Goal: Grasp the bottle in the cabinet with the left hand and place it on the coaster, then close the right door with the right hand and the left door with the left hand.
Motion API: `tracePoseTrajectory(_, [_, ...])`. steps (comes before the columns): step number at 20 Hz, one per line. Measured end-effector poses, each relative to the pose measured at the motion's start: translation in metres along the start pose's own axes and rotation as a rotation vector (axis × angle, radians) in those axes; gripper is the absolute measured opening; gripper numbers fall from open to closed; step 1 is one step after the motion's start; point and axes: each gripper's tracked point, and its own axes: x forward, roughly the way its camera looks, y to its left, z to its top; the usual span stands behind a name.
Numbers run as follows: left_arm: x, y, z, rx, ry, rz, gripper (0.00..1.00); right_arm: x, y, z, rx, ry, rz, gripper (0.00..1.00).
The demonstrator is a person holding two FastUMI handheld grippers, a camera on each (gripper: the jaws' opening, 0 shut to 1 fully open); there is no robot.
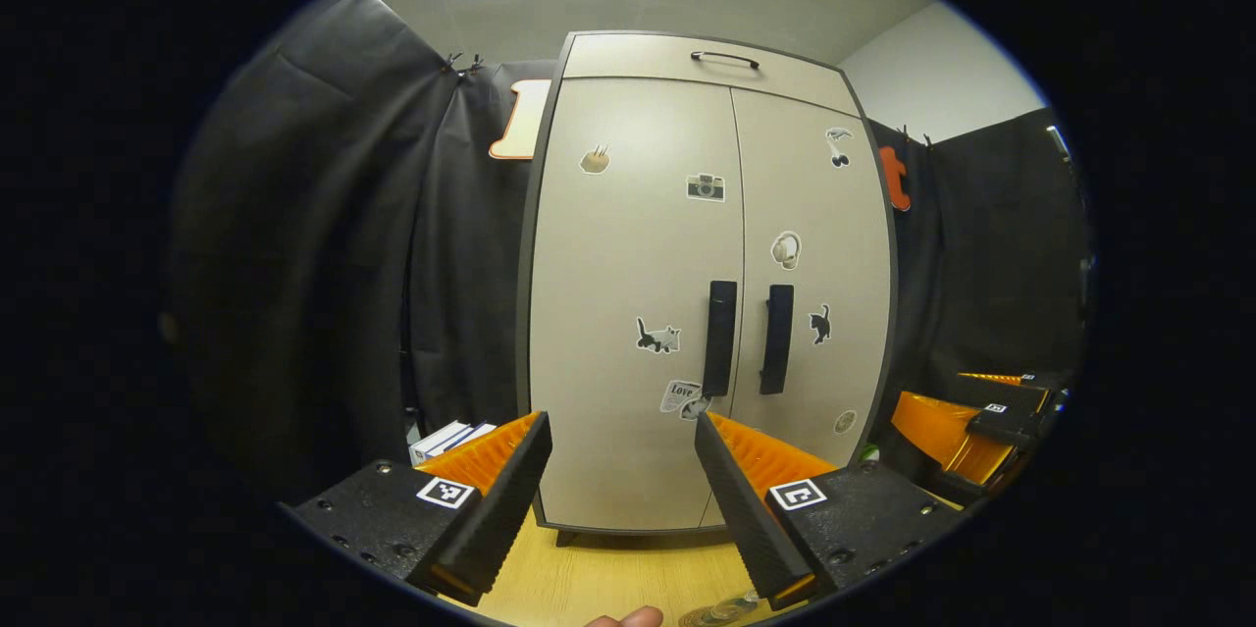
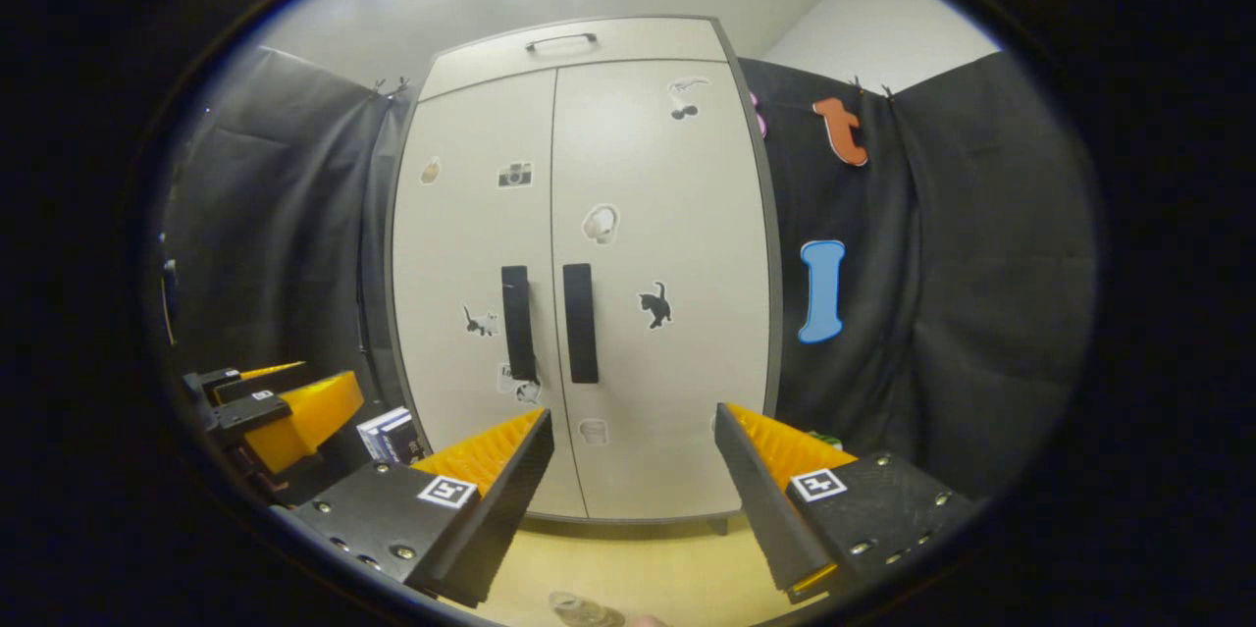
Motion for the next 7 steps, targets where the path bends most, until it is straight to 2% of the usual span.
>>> tracePoseTrajectory(5, [-0.0013,-0.0002,0.0004,0.002,-0.001,0.001,0.94,-0.0022,-0.0009,0.0013,-0.004,-0.002,-0.001,1.0])
tracePoseTrajectory(6, [-0.002,-0.0004,0.0007,0.002,-0.001,0.0,0.94,-0.0022,-0.0004,0.0017,-0.004,-0.002,0.001,0.97])
tracePoseTrajectory(7, [-0.0023,-0.0006,0.0001,0.002,0.0,0.001,0.94,-0.0023,-0.0002,0.0017,-0.002,-0.002,0.002,1.0])
